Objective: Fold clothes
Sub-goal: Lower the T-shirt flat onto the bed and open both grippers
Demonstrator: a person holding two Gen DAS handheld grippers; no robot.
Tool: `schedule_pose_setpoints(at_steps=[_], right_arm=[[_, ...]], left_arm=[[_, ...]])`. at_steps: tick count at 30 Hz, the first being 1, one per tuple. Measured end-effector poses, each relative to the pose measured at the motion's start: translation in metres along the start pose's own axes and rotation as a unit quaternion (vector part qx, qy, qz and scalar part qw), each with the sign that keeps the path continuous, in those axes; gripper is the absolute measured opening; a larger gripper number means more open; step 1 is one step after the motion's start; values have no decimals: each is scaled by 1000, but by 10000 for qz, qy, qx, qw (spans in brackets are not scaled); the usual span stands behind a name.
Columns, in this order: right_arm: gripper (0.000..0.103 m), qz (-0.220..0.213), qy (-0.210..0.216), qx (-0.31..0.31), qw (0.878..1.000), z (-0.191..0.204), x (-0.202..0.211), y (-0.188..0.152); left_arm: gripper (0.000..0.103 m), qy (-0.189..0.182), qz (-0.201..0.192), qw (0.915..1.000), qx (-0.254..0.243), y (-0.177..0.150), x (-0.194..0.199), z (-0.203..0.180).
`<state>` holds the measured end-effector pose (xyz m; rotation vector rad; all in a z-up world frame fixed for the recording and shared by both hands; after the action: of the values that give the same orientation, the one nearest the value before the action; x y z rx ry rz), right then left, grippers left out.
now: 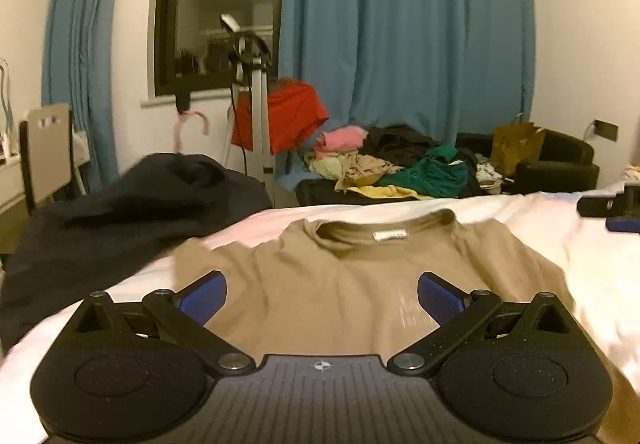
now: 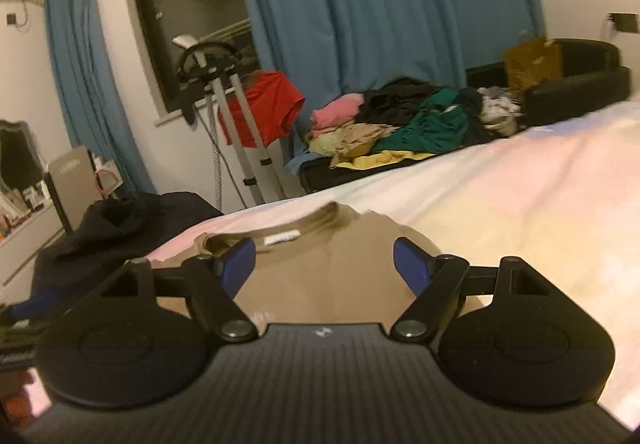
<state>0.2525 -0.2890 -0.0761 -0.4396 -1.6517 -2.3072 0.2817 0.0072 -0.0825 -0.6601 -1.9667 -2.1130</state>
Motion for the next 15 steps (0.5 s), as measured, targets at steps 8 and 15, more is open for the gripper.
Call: schedule_pose_setpoints(at_steps=[8,15], right_arm=[[78,-206,59,-474,9986,-11,85,-25],[78,95,382,-867,9955,-10,102,-67]], left_arm=[[103,76,176,9998,55,-32,91,7],[98,-117,886,9864,1378,-69,69,48]])
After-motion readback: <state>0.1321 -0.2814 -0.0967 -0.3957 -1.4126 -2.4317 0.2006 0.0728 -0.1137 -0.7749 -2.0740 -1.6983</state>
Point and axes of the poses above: each gripper's, at about its wrist camera, not at the fingertips, and x roughly against the way its jaws point, z to its left, y to its top, the point moved 7 cm from there along -x, roughly the way its jaws point, and after that the axes turned 3 degrees about z, right-handed, at the moved point
